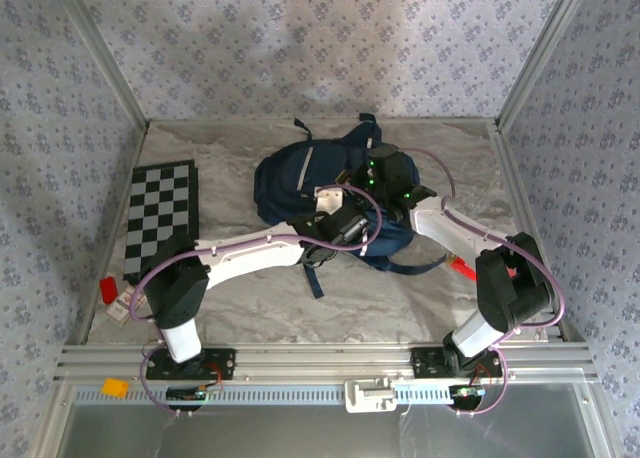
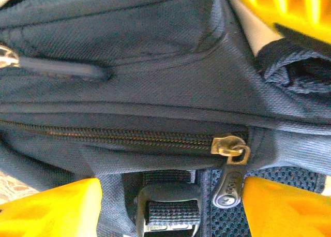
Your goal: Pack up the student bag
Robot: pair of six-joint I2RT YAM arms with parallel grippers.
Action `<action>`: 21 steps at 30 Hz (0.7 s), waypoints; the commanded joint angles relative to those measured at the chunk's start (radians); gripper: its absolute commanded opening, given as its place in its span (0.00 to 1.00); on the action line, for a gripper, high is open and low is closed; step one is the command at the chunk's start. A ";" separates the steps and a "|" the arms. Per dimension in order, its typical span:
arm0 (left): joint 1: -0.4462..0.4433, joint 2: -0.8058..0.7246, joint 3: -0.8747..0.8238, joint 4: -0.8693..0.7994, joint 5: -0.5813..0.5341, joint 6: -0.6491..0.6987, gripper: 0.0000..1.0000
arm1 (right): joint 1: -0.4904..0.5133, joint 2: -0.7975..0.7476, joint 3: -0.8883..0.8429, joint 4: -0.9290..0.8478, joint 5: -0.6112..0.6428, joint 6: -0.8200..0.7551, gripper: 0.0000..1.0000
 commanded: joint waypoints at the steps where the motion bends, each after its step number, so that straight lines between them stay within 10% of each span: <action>1: 0.022 -0.034 -0.020 -0.020 0.005 0.003 0.63 | 0.007 -0.008 0.068 0.128 -0.030 0.017 0.00; 21: 0.046 0.003 0.042 0.136 0.142 0.339 0.51 | 0.006 0.016 0.070 0.142 -0.047 0.029 0.00</action>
